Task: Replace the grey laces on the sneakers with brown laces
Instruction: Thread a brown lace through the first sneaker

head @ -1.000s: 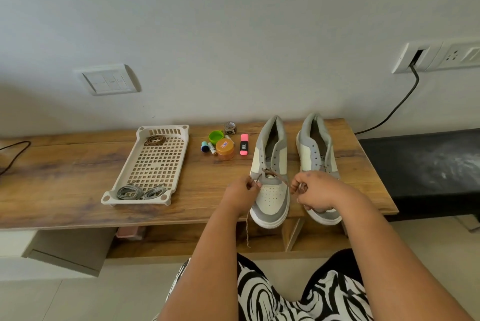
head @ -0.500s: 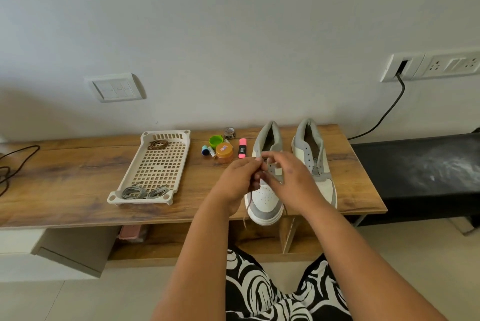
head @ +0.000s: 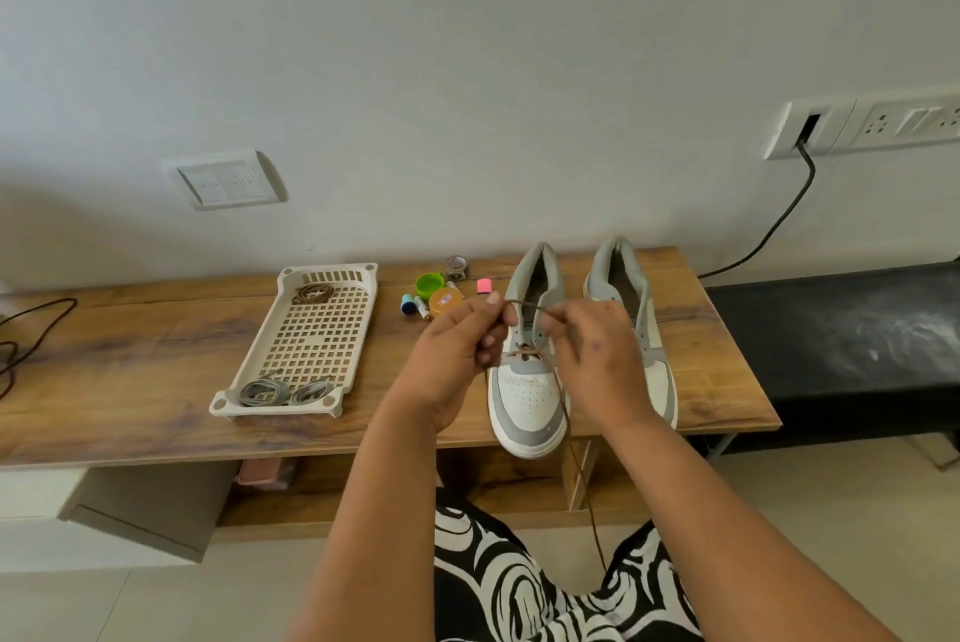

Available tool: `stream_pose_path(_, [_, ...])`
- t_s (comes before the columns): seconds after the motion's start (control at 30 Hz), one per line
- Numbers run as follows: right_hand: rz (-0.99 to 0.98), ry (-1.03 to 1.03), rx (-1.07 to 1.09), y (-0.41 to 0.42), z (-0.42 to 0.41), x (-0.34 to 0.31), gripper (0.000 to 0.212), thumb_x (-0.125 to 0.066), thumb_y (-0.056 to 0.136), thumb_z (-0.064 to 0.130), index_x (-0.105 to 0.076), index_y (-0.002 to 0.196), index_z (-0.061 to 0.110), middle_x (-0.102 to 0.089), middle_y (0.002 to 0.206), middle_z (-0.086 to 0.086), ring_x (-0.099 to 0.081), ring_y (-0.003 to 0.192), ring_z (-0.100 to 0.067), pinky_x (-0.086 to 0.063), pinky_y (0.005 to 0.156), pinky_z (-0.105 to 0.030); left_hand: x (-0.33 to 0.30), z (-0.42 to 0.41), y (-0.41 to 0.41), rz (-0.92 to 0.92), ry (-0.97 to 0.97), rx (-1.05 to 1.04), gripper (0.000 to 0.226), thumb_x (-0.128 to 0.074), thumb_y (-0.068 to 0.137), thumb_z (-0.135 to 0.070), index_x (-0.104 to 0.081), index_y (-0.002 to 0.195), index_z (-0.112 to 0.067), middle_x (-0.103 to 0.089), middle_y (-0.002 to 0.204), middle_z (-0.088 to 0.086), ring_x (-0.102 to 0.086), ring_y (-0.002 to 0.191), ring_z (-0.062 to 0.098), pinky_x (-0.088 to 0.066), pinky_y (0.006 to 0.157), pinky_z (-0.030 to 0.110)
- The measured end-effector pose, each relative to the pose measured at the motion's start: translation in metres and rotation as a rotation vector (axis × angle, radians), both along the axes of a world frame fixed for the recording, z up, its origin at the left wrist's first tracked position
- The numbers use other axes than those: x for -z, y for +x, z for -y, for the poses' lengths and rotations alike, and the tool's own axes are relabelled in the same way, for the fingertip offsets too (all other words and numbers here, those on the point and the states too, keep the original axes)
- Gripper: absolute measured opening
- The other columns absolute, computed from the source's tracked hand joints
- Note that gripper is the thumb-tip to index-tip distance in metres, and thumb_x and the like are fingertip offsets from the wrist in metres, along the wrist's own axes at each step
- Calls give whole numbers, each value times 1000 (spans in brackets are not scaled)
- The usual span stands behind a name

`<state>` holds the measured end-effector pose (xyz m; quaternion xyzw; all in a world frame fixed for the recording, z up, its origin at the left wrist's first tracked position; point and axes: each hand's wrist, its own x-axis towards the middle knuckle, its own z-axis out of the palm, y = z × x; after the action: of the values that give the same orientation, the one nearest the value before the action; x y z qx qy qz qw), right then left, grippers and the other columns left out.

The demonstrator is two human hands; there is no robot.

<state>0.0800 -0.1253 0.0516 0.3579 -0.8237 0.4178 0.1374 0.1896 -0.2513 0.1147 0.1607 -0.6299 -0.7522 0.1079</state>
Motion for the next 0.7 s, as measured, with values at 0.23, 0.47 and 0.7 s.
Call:
stream_pose_path(0.23, [486,373,153,-35,-34,22,26,-59,95,29,-58,121,27,-57,128,5,-47,122,-21,-43,103,-42,4,20,6,-56,32,-100,37,-45,103,-25,-66,74,-20,-42,60,-7,-35,57,9,-35,65,27])
stream_pose_path(0.47, [499,90,-331,-6,-8,-15,18,-62,95,21,-69,111,25,-69,95,19,-63,92,8,-49,80,-15,25,-1,-15,173,-404,-94,31,-55,100,-31,-69,84,-10,-59,58,-16,-49,58,0,-41,61,14])
stream_pose_path(0.7, [876,-100,-352,-19,-15,-11,24,-47,101,33,-62,119,29,-68,114,9,-60,109,2,-45,92,-20,35,-1,-20,201,-486,-86,38,-65,92,-38,-70,73,-6,-66,58,-1,-51,49,3,-46,54,17])
